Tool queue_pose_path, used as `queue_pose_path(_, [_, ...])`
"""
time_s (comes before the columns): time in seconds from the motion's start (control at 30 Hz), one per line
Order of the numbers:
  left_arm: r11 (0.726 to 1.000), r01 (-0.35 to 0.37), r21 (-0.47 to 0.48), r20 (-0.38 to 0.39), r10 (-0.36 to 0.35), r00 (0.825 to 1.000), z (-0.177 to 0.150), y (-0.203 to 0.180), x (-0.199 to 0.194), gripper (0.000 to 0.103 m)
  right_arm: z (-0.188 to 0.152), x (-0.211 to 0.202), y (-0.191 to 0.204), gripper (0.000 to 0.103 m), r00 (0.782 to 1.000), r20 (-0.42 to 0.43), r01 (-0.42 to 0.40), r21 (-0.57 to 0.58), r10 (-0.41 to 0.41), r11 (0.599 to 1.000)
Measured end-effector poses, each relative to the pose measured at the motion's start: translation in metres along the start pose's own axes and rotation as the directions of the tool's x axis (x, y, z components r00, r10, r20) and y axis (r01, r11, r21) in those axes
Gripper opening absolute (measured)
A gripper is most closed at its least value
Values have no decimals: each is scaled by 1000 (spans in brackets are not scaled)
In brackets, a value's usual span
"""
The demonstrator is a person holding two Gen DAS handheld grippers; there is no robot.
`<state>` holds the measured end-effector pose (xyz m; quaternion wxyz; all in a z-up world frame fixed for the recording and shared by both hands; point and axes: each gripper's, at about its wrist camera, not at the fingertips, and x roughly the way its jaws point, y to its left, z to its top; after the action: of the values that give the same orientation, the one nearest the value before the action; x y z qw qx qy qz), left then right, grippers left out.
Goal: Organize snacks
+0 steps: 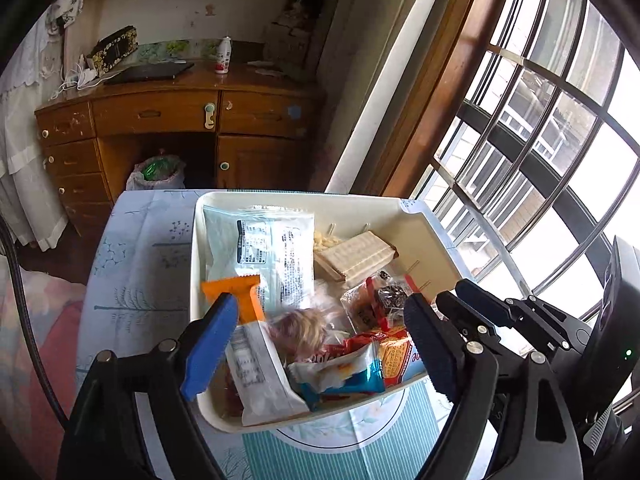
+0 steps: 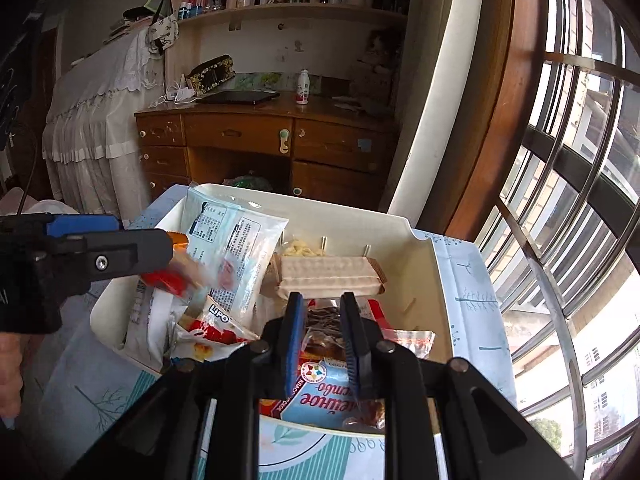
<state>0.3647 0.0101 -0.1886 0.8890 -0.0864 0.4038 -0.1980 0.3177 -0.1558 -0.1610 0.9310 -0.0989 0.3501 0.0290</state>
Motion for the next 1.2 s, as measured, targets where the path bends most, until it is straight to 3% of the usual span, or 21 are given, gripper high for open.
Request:
queue_pose_path(0.2, [1000, -17, 3, 29, 17, 999, -12, 5, -29, 85, 3, -16, 9, 21, 1000, 9, 8, -13, -7, 1000])
queue_pose_path(0.27, [1000, -29, -8, 32, 29, 999, -21, 7, -38, 85, 0, -21, 11, 26, 1000, 10, 1, -12, -1, 1000])
queue_pose_path(0.4, [996, -78, -39, 9, 78, 997, -43, 5, -52, 85, -11, -30, 13, 33, 998, 6, -64, 12, 64, 998])
queue_pose_path(0.53, [992, -105, -65, -28, 104, 994, -74, -3, -61, 85, -32, -39, 17, 34, 995, -15, -100, 12, 100, 995])
queue_pose_path(0.77, [986, -163, -31, -108, 159, 981, -119, -33, -89, 85, -85, -72, 10, 35, 990, -80, -115, 46, 118, 992])
queue_pose_path(1.0, [988, -152, -7, -144, 150, 978, -119, -76, -145, 85, -104, -135, -6, 35, 981, -156, -110, 55, 118, 992])
queue_pose_path(1.13, [989, -146, 26, -135, 148, 980, -104, -101, -177, 85, -98, -178, -22, 52, 978, -145, -129, 126, 147, 984])
queue_pose_path(1.2, [988, -152, 37, -104, 155, 982, -96, -113, -197, 85, -91, -198, -32, 52, 975, -128, -160, 170, 183, 972])
